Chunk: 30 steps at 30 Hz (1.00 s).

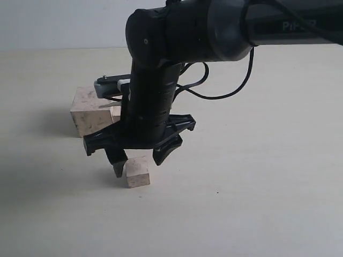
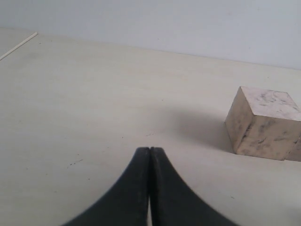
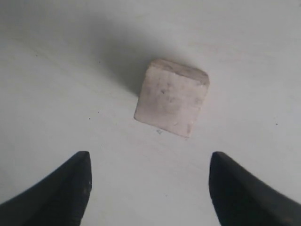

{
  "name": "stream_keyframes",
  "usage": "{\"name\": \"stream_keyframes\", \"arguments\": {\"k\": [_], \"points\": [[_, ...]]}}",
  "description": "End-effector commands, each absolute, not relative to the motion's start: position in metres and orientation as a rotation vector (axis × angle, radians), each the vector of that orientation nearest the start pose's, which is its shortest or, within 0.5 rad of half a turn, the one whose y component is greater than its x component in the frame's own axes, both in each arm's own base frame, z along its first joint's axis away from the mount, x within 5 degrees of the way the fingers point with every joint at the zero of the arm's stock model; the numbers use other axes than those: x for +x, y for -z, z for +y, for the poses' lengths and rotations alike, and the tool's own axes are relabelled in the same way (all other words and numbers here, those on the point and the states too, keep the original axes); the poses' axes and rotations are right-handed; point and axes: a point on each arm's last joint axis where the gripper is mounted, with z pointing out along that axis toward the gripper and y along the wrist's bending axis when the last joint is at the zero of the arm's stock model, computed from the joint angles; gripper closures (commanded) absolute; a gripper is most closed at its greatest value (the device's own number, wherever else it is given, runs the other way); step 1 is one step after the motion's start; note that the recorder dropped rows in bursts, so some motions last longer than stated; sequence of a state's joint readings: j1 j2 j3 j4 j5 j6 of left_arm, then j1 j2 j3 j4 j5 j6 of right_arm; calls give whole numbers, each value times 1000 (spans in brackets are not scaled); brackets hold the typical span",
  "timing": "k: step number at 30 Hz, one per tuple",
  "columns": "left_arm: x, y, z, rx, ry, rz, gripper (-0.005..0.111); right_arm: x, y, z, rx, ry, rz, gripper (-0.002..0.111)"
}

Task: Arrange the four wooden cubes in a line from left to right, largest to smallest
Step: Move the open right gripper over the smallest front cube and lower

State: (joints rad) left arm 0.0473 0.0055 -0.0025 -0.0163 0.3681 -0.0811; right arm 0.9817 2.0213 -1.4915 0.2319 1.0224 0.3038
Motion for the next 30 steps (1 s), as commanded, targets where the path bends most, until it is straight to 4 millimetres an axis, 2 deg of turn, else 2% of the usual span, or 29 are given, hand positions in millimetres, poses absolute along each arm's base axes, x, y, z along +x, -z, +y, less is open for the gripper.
{"name": "stream_keyframes", "arguments": {"k": [1,5,12,30], "points": [[53,-181,2,-137,47,1838,107,213,-183,351,-803,-404,3003,41],[53,-181,2,-135,48,1838,107,217,-178,355,-753,-419,2990,41],[53,-181,1,-117,62,1839,107,219,-158,354,-677,-325,3051,41],[53,-181,1,-117,62,1839,107,221,-140,355,-645,-275,3085,41]]}}
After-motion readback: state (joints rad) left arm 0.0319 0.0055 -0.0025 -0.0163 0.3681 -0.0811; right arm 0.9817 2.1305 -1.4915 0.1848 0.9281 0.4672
